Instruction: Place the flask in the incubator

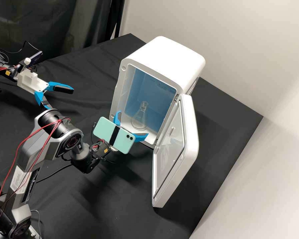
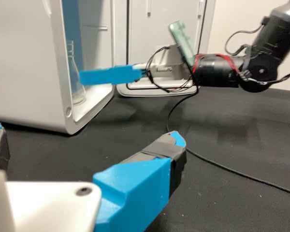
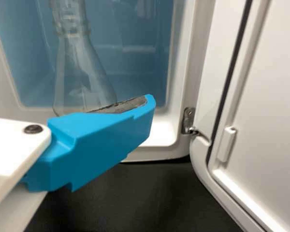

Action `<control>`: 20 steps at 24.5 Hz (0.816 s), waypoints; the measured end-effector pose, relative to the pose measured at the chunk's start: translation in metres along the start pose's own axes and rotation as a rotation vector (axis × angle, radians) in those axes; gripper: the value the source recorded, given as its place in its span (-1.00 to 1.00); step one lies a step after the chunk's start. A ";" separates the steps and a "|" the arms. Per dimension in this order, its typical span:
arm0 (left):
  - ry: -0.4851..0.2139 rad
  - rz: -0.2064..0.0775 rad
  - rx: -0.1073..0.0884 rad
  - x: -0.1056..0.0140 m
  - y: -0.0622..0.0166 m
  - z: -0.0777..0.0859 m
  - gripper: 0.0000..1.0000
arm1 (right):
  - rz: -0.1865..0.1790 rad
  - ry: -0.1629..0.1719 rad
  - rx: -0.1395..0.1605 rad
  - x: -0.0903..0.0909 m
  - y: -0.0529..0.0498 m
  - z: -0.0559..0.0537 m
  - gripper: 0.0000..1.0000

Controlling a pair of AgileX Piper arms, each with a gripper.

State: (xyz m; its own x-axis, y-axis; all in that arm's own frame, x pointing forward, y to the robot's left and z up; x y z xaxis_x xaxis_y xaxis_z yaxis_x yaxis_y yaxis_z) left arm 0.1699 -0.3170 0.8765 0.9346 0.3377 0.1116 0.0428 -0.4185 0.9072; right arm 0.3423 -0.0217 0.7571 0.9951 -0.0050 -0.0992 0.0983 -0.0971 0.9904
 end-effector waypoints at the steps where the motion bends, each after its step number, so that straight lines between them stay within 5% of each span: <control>1: 0.019 0.008 -0.007 -0.003 -0.0006 0.001 1.00 | 0.009 0.005 -0.011 -0.003 0.000 -0.003 1.00; 5: 0.059 0.051 -0.009 -0.009 0.0043 0.003 1.00 | 0.012 -0.017 -0.039 -0.016 -0.003 -0.006 1.00; 8: 0.059 0.052 -0.022 -0.009 0.0045 0.003 1.00 | 0.062 -0.067 -0.047 -0.032 0.000 -0.010 1.00; 17: 0.058 0.052 -0.026 -0.009 0.0045 0.003 1.00 | 0.059 -0.061 -0.045 -0.063 0.009 -0.017 1.00; 20: 0.058 0.052 -0.026 -0.009 0.0045 0.003 1.00 | 0.065 -0.070 -0.024 -0.071 0.011 -0.016 1.00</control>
